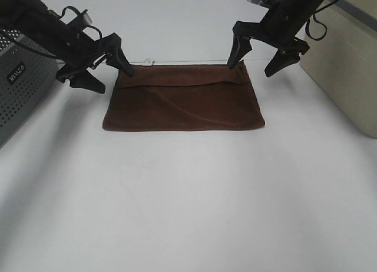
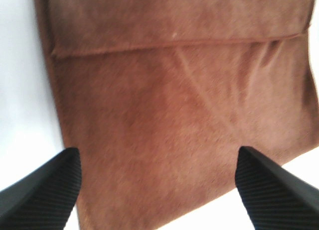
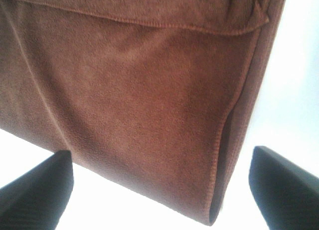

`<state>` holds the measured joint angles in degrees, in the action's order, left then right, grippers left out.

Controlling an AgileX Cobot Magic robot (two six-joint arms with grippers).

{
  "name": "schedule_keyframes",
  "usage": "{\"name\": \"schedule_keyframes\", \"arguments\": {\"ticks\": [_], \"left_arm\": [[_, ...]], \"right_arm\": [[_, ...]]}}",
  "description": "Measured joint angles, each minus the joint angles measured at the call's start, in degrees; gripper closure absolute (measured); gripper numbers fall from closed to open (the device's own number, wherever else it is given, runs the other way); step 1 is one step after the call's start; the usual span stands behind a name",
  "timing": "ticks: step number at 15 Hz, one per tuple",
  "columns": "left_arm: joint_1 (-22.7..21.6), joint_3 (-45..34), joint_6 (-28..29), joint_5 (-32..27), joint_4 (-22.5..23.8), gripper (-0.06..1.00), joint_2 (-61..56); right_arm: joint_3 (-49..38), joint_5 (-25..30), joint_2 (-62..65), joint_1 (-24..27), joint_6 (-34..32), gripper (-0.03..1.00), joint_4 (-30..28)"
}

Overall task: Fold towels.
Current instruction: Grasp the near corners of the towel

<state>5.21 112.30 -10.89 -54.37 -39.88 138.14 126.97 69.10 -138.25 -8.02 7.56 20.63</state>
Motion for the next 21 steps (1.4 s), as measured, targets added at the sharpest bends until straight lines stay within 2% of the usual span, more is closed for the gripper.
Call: {"name": "schedule_keyframes", "arguments": {"ticks": [2, 5, 8, 12, 15, 18, 21], "left_arm": [[0.0, -5.6, 1.8, 0.9, 2.1, 0.15, -4.3], [0.0, -13.3, 2.5, 1.9, 6.4, 0.15, -7.7], [0.1, -15.1, 2.6, 3.2, 9.0, 0.15, -7.4], [1.3, -15.1, 2.9, 7.1, 8.9, 0.15, -7.4], [2.9, -15.1, 3.3, 7.8, 8.5, 0.15, -4.9], [3.2, -15.0, 3.5, 8.5, 5.0, 0.16, -3.2], [4.1, -14.6, 3.3, 8.8, 2.5, 0.25, -2.2]], "right_arm": [[-2.1, 0.0, 0.7, 0.9, -1.5, 0.08, 0.1], [-12.1, 0.2, 3.4, 3.7, -1.8, 0.13, 1.5], [-19.2, 0.4, 4.6, 5.2, 0.0, 0.16, 5.5], [-20.3, -3.6, 4.6, 5.2, 2.0, 0.16, 7.0], [-20.3, -4.2, 3.6, 5.2, 3.7, 0.16, 10.1], [-20.3, -5.9, 1.0, 5.2, 5.2, 0.2, 10.9], [-20.3, -6.8, 0.3, 5.2, 5.2, 0.24, 11.2]]}}
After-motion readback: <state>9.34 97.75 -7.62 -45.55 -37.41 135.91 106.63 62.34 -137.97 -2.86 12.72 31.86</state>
